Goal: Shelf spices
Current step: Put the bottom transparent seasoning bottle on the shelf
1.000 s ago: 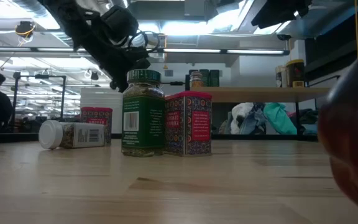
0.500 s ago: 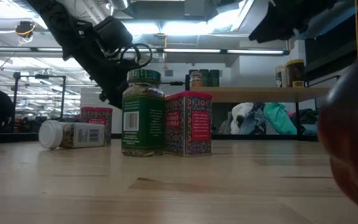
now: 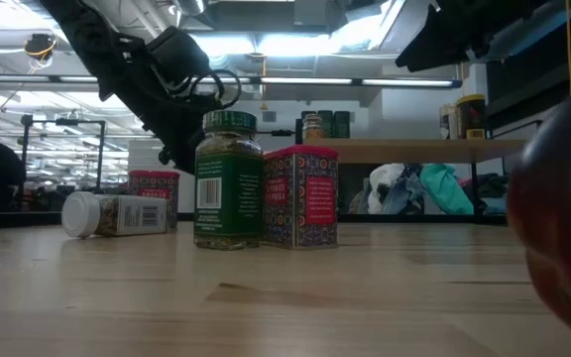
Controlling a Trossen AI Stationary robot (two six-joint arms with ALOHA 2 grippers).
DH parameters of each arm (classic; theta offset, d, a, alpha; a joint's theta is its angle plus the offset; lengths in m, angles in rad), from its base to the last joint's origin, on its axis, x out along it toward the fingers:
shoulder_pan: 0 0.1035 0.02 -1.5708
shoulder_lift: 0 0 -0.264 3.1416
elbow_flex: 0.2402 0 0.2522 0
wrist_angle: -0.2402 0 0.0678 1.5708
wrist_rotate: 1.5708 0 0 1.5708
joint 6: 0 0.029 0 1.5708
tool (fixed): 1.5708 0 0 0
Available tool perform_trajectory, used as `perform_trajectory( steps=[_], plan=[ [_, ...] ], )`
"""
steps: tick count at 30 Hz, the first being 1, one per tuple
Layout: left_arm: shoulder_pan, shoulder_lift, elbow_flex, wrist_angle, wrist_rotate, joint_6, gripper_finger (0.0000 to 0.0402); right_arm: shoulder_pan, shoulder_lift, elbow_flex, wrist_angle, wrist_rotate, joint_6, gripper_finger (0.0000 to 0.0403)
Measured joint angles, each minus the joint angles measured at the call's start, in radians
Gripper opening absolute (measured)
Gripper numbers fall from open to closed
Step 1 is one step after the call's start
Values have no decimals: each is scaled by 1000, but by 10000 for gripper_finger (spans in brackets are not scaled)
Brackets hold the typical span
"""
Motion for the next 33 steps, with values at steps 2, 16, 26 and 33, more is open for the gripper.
perform_trajectory(
  steps=[2, 16, 26, 33],
  plan=[
    [0, 0, 0, -3, 0, 3, 237, 0, 0, 0, 1, 0, -10, 264],
    [-37, 0, 0, -10, -4, -23, 237, 0, 0, 0, 155, -1, -207, 264],
    [-39, 2, 0, 20, -3, -39, 237, 0, 0, 0, 200, -27, -246, 264],
    [-39, 5, 0, 8, -3, -39, 237, 1, 39, 0, 406, -80, -364, 264]
  ],
)
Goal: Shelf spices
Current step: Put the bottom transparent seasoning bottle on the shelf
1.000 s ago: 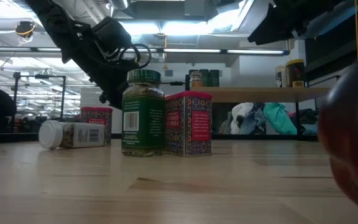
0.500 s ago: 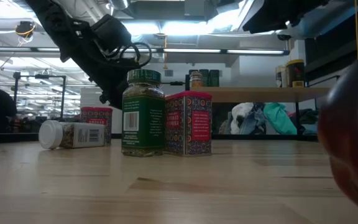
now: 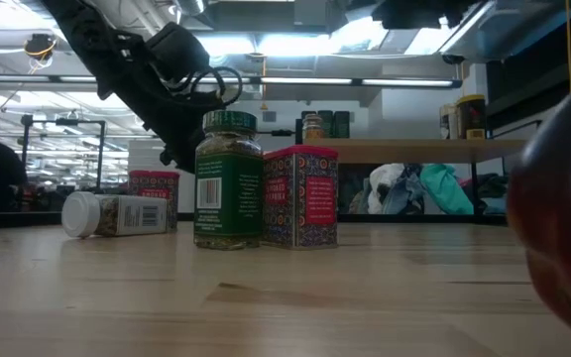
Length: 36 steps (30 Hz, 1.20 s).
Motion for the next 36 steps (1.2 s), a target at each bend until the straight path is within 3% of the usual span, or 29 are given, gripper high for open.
perform_trajectory(
  steps=[22, 26, 36],
  plan=[
    [3, 0, 0, -82, -2, 29, 237, -14, 35, 0, 65, -38, -46, 264],
    [4, 0, 0, -81, -49, 58, 237, -14, 35, 0, 60, -42, -44, 264],
    [97, 0, 0, -81, -24, 76, 237, -14, 35, 0, 24, -42, -43, 264]
  ],
)
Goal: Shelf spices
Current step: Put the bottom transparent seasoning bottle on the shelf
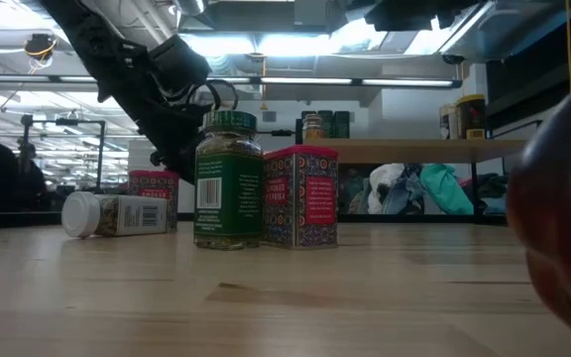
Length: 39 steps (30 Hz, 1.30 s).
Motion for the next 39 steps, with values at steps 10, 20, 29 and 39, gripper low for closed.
perform_trajectory(
  steps=[10, 20, 29, 39],
  plan=[
    [68, 3, 0, 48, 157, -19, 237, 0, 0, 0, -49, 7, 26, 264],
    [8, 3, 0, 67, 165, 4, 237, 0, 0, 0, -48, 7, 26, 264],
    [0, 143, 0, 224, 151, -20, 237, 0, 0, 0, -43, 7, 26, 264],
    [0, 222, 0, 311, 124, -15, 237, 0, 0, 0, -47, 8, 19, 264]
  ],
)
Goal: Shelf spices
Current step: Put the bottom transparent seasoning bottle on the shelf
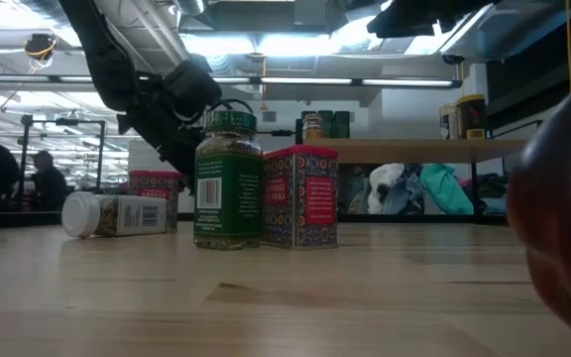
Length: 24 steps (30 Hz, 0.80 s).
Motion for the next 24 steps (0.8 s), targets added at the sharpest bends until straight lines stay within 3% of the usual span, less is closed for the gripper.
perform_trajectory(
  steps=[9, 18, 24],
  plan=[
    [0, 0, 0, 5, -6, 15, 165, 0, 0, 0, -1, 1, -1, 264],
    [-10, -10, 0, -11, -27, 27, 164, 0, 0, 0, 1, 2, -4, 264],
    [-33, -102, 1, -47, -25, 22, 165, 0, 0, 0, 3, 3, -5, 264]
  ],
)
